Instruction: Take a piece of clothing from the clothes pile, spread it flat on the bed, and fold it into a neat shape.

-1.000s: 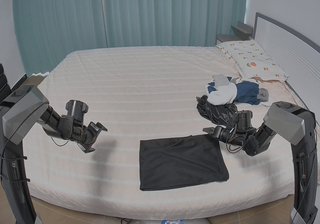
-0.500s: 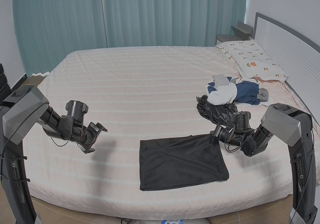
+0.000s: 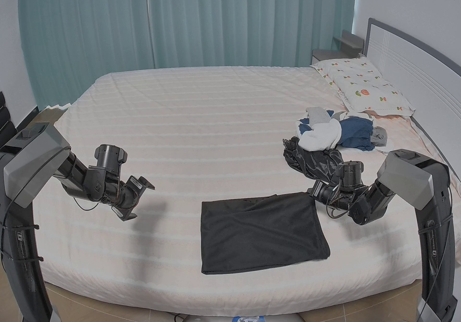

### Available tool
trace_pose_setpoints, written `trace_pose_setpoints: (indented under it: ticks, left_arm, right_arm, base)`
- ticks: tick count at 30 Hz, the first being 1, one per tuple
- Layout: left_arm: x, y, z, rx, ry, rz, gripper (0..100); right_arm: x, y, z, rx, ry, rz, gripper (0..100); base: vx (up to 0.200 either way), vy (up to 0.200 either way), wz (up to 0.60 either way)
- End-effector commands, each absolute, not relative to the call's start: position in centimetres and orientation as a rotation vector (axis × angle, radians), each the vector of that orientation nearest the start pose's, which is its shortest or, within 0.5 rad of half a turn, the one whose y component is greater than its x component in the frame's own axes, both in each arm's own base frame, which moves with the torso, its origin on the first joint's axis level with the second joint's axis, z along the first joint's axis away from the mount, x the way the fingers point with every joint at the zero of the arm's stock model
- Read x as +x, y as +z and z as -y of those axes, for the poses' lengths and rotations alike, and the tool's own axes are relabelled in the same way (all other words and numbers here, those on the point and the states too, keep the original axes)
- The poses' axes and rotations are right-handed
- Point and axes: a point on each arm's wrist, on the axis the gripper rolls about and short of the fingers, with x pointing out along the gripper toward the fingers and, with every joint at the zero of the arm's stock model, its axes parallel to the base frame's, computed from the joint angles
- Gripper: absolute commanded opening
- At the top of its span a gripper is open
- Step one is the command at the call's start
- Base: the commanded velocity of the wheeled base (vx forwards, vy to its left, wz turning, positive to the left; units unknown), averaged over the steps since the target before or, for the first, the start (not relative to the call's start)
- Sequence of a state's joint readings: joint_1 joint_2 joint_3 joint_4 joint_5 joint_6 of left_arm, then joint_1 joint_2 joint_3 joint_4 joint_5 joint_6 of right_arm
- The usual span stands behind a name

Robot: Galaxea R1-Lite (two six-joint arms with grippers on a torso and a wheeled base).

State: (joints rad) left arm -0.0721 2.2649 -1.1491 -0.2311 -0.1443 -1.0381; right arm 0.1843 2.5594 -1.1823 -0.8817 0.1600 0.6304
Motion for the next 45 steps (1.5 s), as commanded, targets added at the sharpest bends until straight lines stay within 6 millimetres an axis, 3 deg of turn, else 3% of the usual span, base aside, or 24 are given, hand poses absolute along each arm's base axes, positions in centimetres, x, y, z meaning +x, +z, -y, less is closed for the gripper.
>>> trace_pose_setpoints:
  ticks: [1,2,8,19,20,45]
  left_arm:
    - [40.0,2.7,3.2,-0.995,0.277,-0.91,100]
    - [40.0,2.7,3.2,-0.995,0.277,-0.91,100]
    - [40.0,2.7,3.2,-0.995,0.277,-0.91,100]
    - [40.0,2.7,3.2,-0.995,0.277,-0.91,100]
    - [40.0,2.7,3.2,-0.995,0.277,-0.91,100]
    - [40.0,2.8,3.3,-0.993,0.278,-0.907,100]
  right_arm:
    - [43.8,-3.7,-8.5,0.609,0.175,-0.585,0]
    - [43.8,-3.3,-8.5,0.611,0.18,-0.575,100]
    - [43.9,-2.1,-8.9,0.659,0.191,-0.546,100]
    - [43.4,-3.8,-10.5,0.649,0.211,-0.598,100]
    - [43.5,-3.7,-10.5,0.649,0.212,-0.596,0]
    - [43.9,-4.4,-8.5,0.671,0.149,-0.586,0]
  base:
    - [0.0,0.0,0.0]
    - [0.0,0.0,0.0]
    - [0.0,0.0,0.0]
    - [0.0,0.0,0.0]
    - [0.0,0.0,0.0]
    - [0.0,0.0,0.0]
